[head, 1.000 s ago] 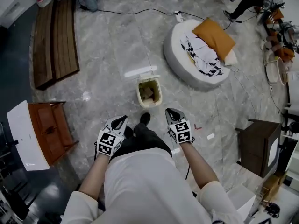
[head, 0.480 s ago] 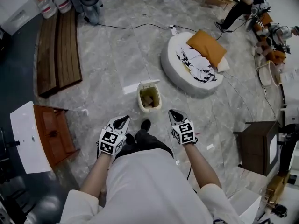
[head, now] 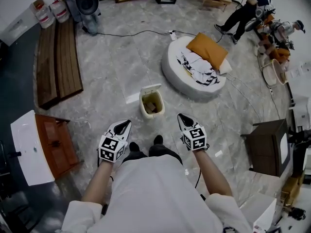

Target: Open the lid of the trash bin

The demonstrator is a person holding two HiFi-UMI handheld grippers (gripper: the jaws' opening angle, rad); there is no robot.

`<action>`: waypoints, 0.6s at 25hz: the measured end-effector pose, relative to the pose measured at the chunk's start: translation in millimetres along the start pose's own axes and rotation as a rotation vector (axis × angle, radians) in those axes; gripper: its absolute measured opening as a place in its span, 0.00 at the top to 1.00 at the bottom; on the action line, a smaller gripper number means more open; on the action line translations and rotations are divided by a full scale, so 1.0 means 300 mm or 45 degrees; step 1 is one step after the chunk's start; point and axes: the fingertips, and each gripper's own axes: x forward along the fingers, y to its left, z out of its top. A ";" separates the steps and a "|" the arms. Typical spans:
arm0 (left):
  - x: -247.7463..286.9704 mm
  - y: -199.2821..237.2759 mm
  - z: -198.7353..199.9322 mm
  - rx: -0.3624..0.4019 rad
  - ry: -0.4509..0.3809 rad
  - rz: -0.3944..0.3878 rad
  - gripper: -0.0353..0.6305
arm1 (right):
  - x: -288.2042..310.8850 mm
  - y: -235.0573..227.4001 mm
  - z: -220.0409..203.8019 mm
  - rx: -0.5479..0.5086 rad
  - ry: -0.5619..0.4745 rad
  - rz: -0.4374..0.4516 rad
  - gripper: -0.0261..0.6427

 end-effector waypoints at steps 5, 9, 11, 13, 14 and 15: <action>-0.004 -0.019 0.038 0.007 -0.032 0.036 0.91 | -0.043 -0.041 0.008 -0.021 -0.017 0.004 0.91; 0.003 -0.053 0.087 0.003 -0.065 0.079 0.91 | -0.080 -0.084 0.039 -0.046 -0.053 0.029 0.91; 0.001 -0.075 0.110 -0.003 -0.089 0.105 0.91 | -0.102 -0.099 0.055 -0.055 -0.070 0.054 0.91; -0.001 -0.096 0.123 -0.006 -0.115 0.127 0.91 | -0.122 -0.113 0.073 -0.064 -0.093 0.074 0.91; 0.001 -0.105 0.127 -0.007 -0.126 0.137 0.91 | -0.130 -0.123 0.082 -0.068 -0.107 0.081 0.91; 0.004 -0.115 0.130 -0.007 -0.134 0.147 0.91 | -0.138 -0.134 0.091 -0.070 -0.120 0.086 0.91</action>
